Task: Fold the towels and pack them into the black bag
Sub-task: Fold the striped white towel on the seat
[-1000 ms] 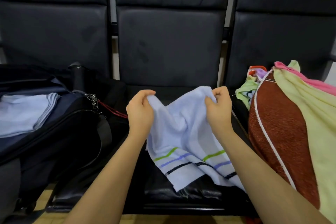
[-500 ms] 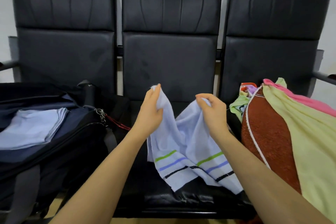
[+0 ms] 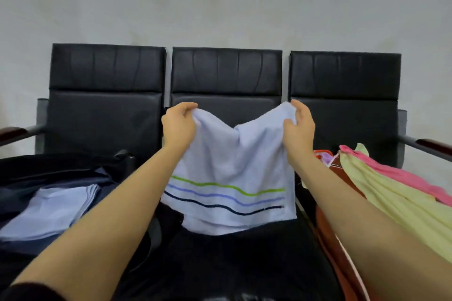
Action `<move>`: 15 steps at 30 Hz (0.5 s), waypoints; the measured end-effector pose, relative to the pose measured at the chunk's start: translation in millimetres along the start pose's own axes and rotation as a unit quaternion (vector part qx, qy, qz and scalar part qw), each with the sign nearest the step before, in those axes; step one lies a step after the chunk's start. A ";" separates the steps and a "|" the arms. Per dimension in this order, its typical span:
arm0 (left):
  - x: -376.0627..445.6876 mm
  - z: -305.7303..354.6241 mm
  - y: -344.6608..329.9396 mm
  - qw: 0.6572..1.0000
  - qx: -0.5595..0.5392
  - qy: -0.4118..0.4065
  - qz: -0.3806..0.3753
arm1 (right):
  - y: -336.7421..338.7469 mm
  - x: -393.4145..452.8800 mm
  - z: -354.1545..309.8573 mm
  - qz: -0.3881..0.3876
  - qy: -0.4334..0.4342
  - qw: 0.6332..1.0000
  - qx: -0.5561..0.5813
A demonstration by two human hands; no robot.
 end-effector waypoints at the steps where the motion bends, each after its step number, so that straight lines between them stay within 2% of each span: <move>1: 4.6 2.5 2.2 1.000 -0.002 0.002 -0.002 | 3.0 2.3 -3.4 0.006 0.004 1.000 0.006; 7: 7.7 23.5 9.6 0.999 -0.032 -0.007 -0.032 | 19.6 10.2 -21.9 0.083 -0.006 0.996 0.037; 12: -0.6 25.3 32.6 0.990 -0.103 0.035 0.088 | 20.5 10.5 -33.7 0.067 -0.046 0.995 0.064; 15: -6.0 23.2 35.9 0.991 -0.087 0.056 0.087 | 24.1 8.2 -41.5 0.059 -0.048 0.996 0.052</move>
Point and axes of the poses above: each hand's wrist, its own x-axis towards the middle knuckle, its own y-axis out of the back of the hand, z = x × y, the point moved 7 cm from there along x, towards the middle knuckle, and after that the axes turned 1 degree about z, right-handed, at the moved point
